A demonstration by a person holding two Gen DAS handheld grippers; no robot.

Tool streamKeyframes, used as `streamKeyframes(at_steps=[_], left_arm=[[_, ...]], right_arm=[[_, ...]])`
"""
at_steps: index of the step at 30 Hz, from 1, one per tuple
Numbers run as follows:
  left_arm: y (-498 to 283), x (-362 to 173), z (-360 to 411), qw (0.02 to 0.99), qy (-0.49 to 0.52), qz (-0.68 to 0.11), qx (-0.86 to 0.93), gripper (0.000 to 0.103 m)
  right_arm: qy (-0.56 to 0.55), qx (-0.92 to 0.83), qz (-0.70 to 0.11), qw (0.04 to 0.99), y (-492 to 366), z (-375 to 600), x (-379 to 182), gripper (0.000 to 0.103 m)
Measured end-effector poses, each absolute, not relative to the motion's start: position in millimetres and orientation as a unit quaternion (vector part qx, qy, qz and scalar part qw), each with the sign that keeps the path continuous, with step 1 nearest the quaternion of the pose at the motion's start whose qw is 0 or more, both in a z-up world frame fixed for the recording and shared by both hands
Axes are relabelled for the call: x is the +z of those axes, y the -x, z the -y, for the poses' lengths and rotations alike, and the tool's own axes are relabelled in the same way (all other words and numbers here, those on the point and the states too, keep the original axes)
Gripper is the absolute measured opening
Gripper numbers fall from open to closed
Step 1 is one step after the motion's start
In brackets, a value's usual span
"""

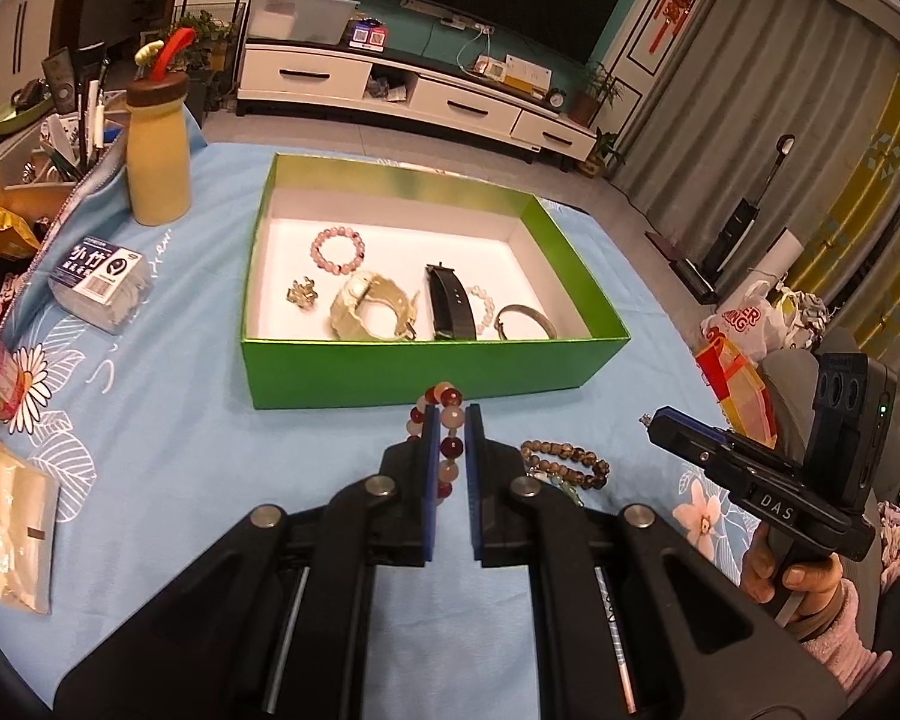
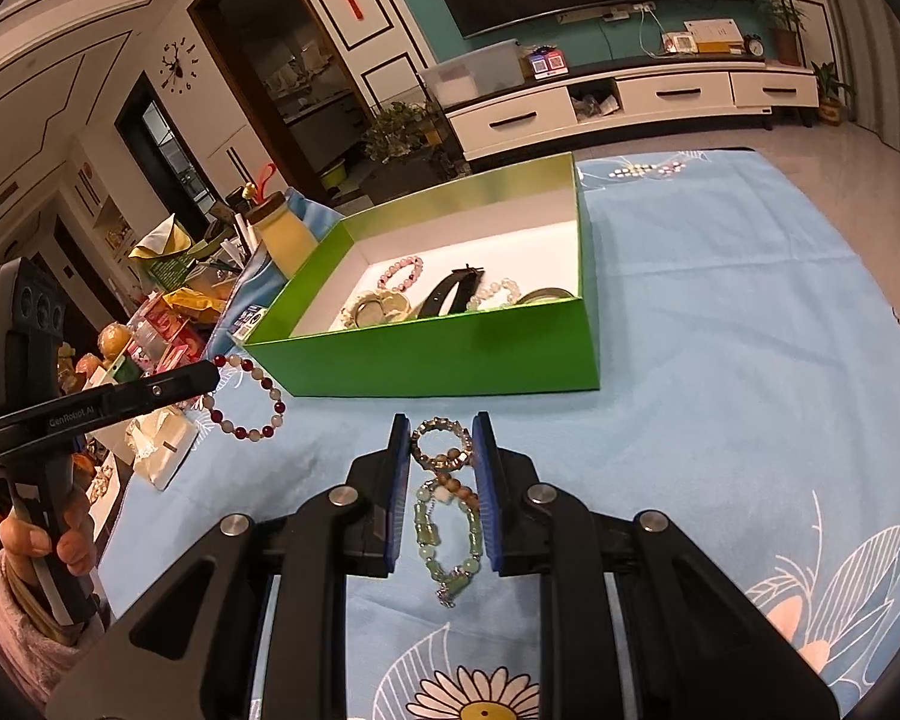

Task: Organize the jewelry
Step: 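Lift the red bracelet with the left gripper while the right gripper grasps the silver charm bracelet, then carry both bracelets into the green box and open both grippers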

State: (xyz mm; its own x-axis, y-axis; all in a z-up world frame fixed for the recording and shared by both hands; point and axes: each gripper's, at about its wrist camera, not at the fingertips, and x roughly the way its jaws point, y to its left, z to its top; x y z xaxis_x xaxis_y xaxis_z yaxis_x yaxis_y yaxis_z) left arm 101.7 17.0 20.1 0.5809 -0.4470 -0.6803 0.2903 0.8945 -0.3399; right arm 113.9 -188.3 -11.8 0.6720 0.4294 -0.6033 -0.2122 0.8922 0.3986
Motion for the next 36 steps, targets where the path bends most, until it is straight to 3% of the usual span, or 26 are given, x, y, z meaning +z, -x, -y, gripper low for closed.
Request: streamKeyframes(at_steps=[36], left_arm=[[-174.9, 54.7, 3.2, 0.891, 0.087, -0.386, -0.221, 0.008]], right_arm=[[-0.117, 0.172, -0.322, 0.924, -184.2, 175.4, 28.4, 0.021]])
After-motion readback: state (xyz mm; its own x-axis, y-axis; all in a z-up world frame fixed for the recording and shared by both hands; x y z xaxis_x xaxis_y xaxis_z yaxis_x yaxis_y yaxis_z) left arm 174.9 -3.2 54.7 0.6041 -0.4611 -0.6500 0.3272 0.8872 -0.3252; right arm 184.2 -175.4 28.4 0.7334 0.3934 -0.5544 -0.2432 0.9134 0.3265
